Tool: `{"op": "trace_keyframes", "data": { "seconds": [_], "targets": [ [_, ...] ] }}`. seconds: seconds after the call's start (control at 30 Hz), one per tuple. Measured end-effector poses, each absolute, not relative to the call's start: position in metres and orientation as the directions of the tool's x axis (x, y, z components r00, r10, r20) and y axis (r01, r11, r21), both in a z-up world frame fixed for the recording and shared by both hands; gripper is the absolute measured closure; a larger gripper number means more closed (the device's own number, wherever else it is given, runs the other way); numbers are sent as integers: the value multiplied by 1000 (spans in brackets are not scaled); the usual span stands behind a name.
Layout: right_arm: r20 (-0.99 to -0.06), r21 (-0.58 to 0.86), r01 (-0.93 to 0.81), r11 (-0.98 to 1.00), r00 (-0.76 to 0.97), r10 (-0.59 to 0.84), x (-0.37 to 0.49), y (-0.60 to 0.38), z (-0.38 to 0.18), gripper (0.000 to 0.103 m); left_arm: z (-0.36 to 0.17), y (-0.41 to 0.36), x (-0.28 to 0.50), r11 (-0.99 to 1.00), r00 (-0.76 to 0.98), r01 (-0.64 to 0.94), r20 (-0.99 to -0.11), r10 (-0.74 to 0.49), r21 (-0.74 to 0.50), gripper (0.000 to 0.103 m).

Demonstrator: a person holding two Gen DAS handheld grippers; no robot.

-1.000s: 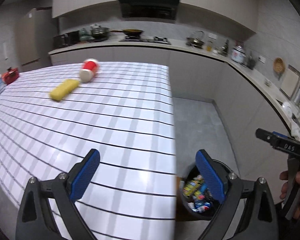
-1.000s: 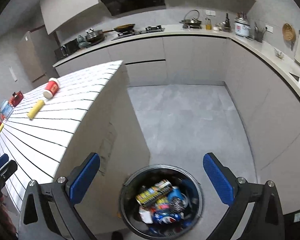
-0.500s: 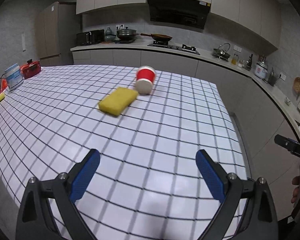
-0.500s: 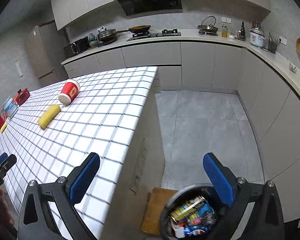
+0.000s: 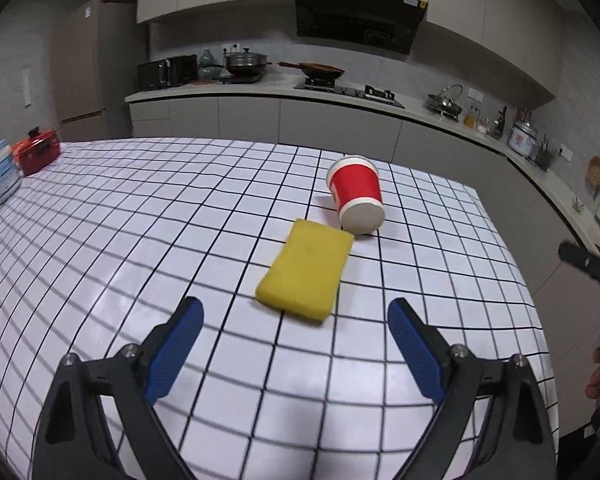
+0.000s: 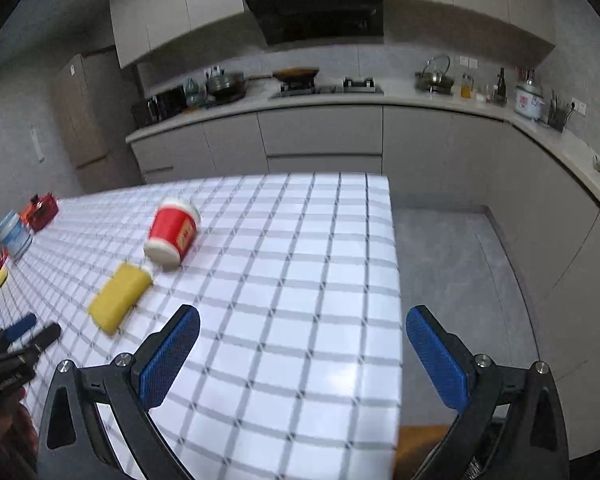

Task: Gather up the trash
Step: 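Move both tools back over the island toward the yellow sponge and red cup, then grasp the yellow sponge with the left tool while the right tool grasps the red paper cup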

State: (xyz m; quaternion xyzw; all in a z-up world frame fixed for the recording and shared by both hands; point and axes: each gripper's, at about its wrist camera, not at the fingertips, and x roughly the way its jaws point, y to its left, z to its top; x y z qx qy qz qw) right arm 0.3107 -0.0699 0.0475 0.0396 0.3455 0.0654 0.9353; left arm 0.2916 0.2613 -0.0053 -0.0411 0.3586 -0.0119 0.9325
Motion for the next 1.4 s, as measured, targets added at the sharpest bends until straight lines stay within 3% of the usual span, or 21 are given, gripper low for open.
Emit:
{"op": "trace_keyframes", "data": {
  "seconds": [0.27,0.5,0.9,1.07,1.4],
  "targets": [
    [-671,126,-44,991,732,118,360,-34,44,0,-36,262,345,992,671,87,-730,-126,-91,17],
    [-706,145,-42,989,695,133,394,-4,26,0,-55,272,376,993,616,80,-779,-116,-85,32],
    [-745,156,-177,972,625,234,451,98,-4,0,-58,369,388,990,632,-124,-775,24,-70,32],
    [-764,159,-200,967,595,248,470,126,-20,0,-57,366,388,992,643,-115,-765,30,-59,26],
    [-787,165,-155,974,574,224,486,129,-36,0,-57,371,407,992,624,-93,-781,-13,-90,26]
  ]
}}
